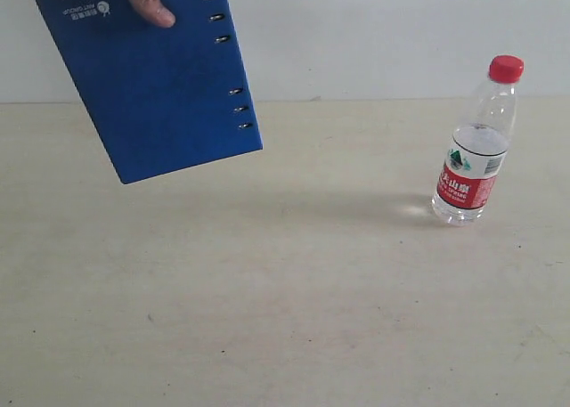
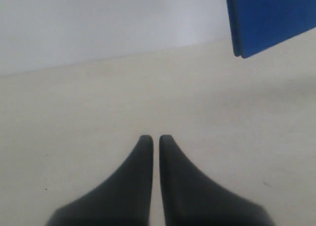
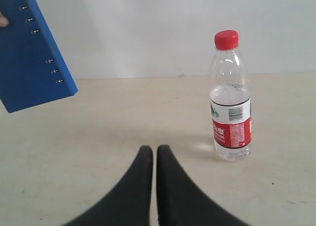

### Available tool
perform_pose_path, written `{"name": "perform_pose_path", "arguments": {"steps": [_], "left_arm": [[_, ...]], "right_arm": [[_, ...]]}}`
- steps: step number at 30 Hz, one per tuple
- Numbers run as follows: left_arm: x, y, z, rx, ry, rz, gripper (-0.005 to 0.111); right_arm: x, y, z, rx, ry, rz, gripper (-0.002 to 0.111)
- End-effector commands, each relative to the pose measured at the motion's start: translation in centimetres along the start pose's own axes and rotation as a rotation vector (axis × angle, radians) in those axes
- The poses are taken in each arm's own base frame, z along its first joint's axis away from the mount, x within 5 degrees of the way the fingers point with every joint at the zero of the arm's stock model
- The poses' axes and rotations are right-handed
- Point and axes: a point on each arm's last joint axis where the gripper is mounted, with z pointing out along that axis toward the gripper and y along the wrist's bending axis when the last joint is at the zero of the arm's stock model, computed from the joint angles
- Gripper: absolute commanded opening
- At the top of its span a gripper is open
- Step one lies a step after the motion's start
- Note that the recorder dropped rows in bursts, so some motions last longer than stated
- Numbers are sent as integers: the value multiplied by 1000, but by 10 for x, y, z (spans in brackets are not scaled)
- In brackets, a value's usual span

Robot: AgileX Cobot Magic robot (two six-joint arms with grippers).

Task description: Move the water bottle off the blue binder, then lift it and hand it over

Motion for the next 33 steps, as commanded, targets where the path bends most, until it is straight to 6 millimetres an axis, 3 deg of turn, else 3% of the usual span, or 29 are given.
{"name": "perform_pose_path", "arguments": {"steps": [1,3,8,14,17,21,25,33], "left_arm": [[3,-2,0,20,22,-9,4],[2,0,0,-1,12,-32,4],[-13,9,-1,-60,-174,-417,4],[-18,26,-5,-222,-333,-439,4],[-7,26,-2,-233,-228,-542,4],[11,27,-2,-297,-28,-494,4],[12,27,-2,-301,4,-356,4],[10,21,0,-179,10,-279,4]], "right_arm": [[-1,0,-1,0,-11,-6,0],[-1,0,-1,0,-11,-6,0],[0,0,-1,2,-8,-6,0],[0,0,-1,2,-8,-6,0],[0,0,-1,2,-8,-6,0],[-1,0,-1,1,-9,-6,0],[-1,0,-1,1,-9,-6,0],[-1,0,-1,0,-11,-6,0]]}}
